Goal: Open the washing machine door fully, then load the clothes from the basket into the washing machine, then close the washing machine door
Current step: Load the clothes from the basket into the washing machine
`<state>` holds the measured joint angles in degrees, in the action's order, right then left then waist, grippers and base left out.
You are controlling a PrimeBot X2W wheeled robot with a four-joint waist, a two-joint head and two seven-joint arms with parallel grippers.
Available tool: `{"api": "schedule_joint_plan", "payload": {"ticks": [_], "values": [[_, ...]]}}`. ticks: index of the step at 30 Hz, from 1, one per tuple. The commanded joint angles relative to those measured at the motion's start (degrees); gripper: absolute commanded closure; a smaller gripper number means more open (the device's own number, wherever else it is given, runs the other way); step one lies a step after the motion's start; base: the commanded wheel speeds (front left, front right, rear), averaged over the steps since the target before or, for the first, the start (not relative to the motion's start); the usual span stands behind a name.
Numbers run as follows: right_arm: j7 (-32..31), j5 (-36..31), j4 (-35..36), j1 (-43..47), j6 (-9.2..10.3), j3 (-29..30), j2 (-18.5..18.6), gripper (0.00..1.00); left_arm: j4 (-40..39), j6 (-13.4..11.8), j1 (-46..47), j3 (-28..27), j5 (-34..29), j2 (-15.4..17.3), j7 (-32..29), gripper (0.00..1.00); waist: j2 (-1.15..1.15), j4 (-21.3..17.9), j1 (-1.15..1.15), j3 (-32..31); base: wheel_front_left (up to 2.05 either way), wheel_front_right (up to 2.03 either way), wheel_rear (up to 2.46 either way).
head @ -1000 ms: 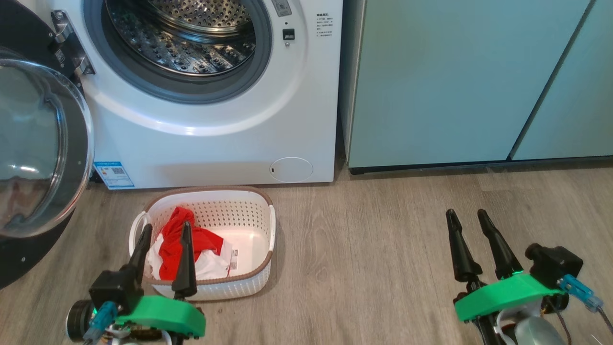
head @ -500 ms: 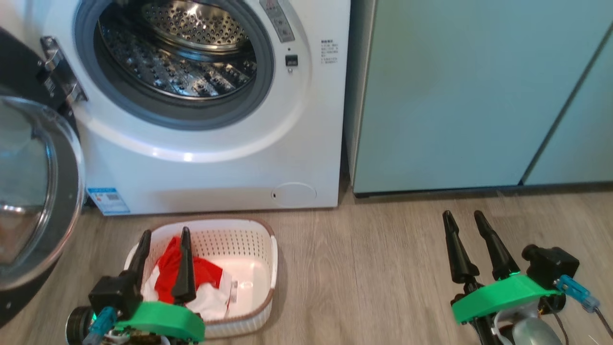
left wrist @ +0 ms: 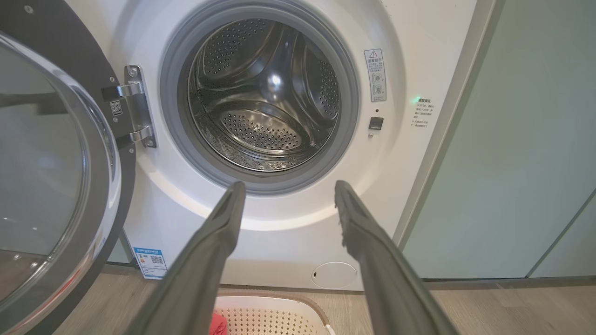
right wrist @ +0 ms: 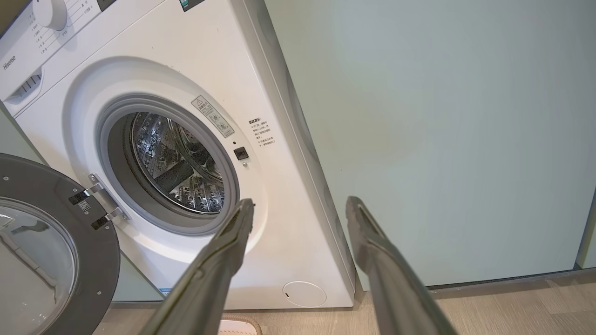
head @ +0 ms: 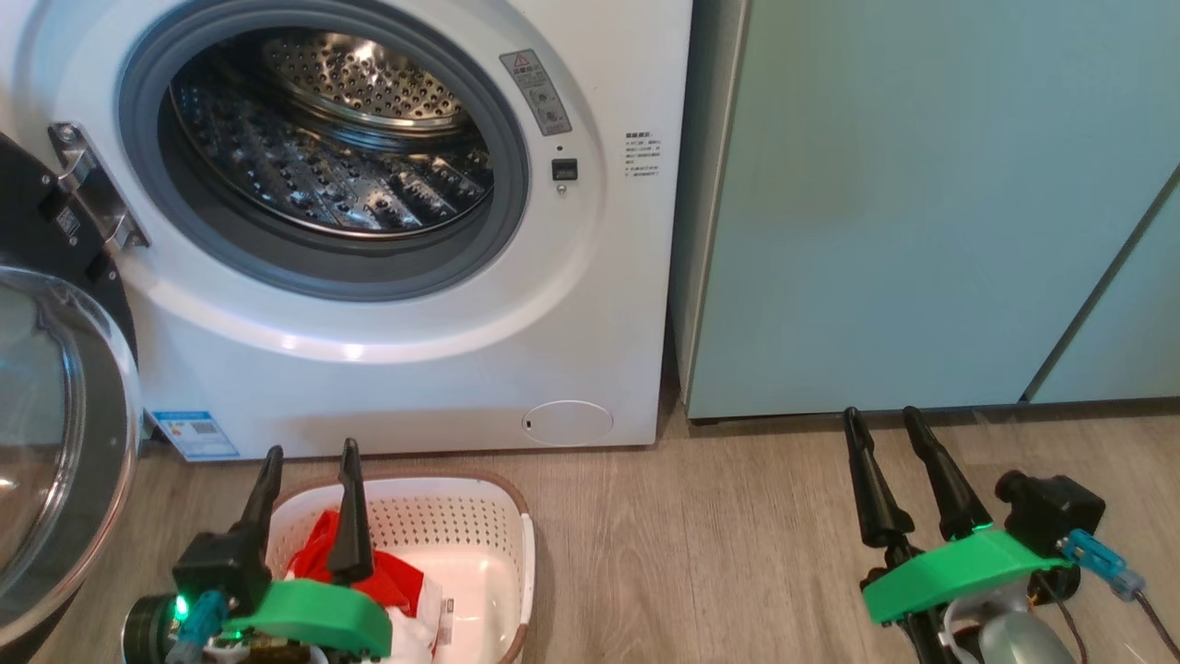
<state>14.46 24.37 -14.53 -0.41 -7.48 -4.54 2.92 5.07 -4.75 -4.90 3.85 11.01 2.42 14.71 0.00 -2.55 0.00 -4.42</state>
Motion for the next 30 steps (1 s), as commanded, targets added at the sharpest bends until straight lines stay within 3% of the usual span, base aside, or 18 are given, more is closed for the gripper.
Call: {"api": "schedule_joint_plan", "payload": {"ticks": [1,30], "values": [[0.53,0.19,1.6,-1.66,-0.01,-1.66,-0.04,0.0,-1.65,-0.5,2.1,-1.63,-0.53,0.46,0.29,0.0,0.0,-0.05,0.0,0.01,0.0,0.0,0.0],[0.54,0.49,1.72,-2.14,-0.01,-1.28,-0.04,0.0,-0.64,-0.45,2.92,-1.65,0.53,0.46,0.29,0.0,0.0,0.85,0.0,0.3,0.0,0.0,0.0]]}}
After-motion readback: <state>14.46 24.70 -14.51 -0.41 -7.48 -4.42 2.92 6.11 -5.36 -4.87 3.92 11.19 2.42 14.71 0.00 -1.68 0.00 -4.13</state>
